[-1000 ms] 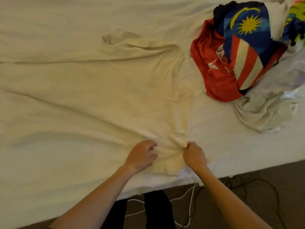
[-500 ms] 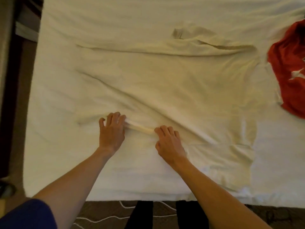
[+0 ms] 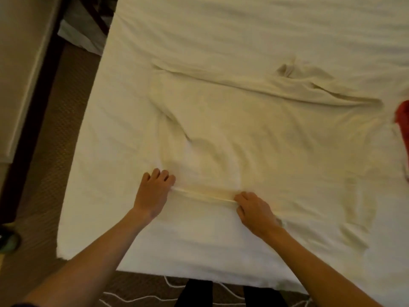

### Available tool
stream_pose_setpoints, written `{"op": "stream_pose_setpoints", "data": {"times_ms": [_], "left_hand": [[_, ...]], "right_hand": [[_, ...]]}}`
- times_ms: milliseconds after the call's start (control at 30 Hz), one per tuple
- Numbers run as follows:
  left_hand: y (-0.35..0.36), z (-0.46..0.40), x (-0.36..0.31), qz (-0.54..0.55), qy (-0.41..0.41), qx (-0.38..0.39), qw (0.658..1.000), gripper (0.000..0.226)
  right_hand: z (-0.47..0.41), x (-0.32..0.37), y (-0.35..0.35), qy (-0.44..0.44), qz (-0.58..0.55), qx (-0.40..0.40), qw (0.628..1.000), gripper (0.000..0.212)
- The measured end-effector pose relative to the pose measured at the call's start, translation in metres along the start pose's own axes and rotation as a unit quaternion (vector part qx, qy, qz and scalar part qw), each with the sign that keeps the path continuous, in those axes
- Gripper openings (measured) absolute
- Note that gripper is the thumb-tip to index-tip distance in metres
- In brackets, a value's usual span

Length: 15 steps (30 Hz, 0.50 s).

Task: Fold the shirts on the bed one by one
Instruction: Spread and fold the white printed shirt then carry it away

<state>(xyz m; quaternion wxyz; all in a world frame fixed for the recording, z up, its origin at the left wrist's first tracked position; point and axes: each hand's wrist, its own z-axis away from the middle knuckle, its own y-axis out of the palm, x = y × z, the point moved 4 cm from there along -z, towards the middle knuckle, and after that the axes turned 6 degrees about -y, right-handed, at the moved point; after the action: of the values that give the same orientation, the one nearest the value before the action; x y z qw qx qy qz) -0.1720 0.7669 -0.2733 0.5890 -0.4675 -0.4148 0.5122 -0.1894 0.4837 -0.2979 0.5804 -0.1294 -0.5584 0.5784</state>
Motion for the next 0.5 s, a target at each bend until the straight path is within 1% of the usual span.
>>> {"op": "stream_pose_setpoints", "data": {"times_ms": [33,67,133,200,233,267,300,333,400,433,467,500], "left_hand": [[0.004,0.007,0.006,-0.013,-0.014,0.031,0.999,0.036],[0.006,0.011,0.011,-0.025,-0.034,0.056,0.998,0.038],[0.007,0.01,0.015,-0.043,-0.063,0.087,0.993,0.044],[0.01,0.006,0.012,-0.039,-0.059,0.113,0.991,0.051],[0.011,0.004,0.011,-0.024,-0.054,0.124,0.991,0.051],[0.011,0.002,0.011,-0.008,-0.053,0.126,0.991,0.048],[0.009,0.001,0.011,0.008,-0.056,0.119,0.991,0.044],[0.006,0.001,0.012,0.023,-0.056,0.106,0.993,0.041],[0.001,0.011,0.012,0.033,-0.048,0.079,0.995,0.036],[0.002,0.019,0.014,0.03,-0.049,0.103,0.993,0.034],[0.007,0.03,0.015,0.022,-0.057,0.158,0.986,0.033],[0.015,0.041,0.015,0.003,-0.064,0.247,0.967,0.034]], "right_hand": [[-0.001,-0.002,0.004,0.013,0.0,0.033,0.999,0.022],[-0.003,-0.001,0.002,0.02,-0.006,0.036,0.999,0.022],[-0.007,0.004,-0.002,0.02,-0.021,0.0,1.0,0.022],[-0.014,0.011,-0.002,0.001,-0.023,-0.003,1.0,0.027],[-0.017,0.015,0.0,-0.007,-0.022,0.019,1.0,0.031],[-0.019,0.017,0.003,-0.011,-0.019,0.048,0.999,0.033],[-0.021,0.019,0.004,-0.01,-0.019,0.062,0.998,0.033],[-0.023,0.022,0.003,-0.009,-0.022,0.052,0.998,0.03],[-0.018,0.031,0.0,-0.022,-0.037,-0.019,0.999,0.023],[-0.014,0.034,0.002,-0.026,-0.053,-0.041,0.997,0.023],[-0.01,0.037,0.006,-0.035,-0.063,-0.034,0.997,0.025],[-0.007,0.039,0.012,-0.041,-0.067,0.009,0.997,0.025]]}}
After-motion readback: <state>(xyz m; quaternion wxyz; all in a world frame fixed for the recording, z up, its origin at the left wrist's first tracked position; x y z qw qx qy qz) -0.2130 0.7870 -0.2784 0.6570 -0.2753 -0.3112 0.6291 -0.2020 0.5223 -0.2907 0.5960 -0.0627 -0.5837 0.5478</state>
